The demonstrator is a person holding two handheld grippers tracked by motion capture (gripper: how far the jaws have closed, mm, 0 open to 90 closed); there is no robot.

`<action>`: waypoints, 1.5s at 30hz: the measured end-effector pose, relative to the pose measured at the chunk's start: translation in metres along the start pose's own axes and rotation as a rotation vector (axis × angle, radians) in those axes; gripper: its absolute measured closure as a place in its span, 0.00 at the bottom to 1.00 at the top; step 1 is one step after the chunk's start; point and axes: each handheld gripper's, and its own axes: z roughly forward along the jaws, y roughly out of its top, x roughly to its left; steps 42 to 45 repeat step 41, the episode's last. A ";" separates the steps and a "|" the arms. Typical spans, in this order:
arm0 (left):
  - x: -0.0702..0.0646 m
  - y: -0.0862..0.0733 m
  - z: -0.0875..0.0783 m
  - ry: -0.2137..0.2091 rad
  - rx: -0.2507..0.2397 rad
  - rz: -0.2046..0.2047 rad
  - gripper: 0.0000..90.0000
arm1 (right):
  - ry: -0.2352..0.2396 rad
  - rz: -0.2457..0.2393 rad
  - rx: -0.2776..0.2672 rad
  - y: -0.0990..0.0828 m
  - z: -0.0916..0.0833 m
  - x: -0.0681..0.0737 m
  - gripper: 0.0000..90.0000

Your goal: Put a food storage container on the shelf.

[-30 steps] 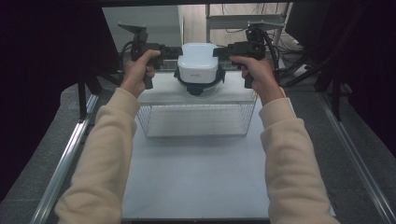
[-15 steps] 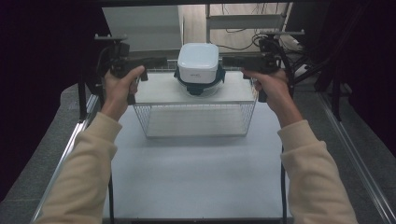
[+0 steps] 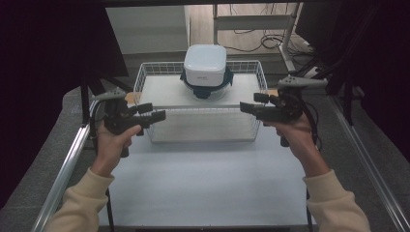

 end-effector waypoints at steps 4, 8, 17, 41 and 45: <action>-0.002 -0.028 -0.003 0.011 0.027 0.005 0.25 | 0.006 -0.019 0.005 -0.028 -0.005 0.005 0.29; -0.003 -0.053 -0.004 0.032 0.054 0.015 0.24 | -0.005 -0.036 0.025 -0.054 -0.008 0.007 0.29; -0.001 -0.105 0.009 0.049 0.132 -0.014 0.23 | -0.019 0.015 0.074 -0.113 -0.004 -0.001 0.29; -0.007 -0.130 0.025 0.072 0.190 -0.009 0.22 | -0.067 -0.005 0.172 -0.161 0.005 -0.003 0.22; -0.007 -0.130 0.025 0.072 0.190 -0.009 0.22 | -0.067 -0.005 0.172 -0.161 0.005 -0.003 0.22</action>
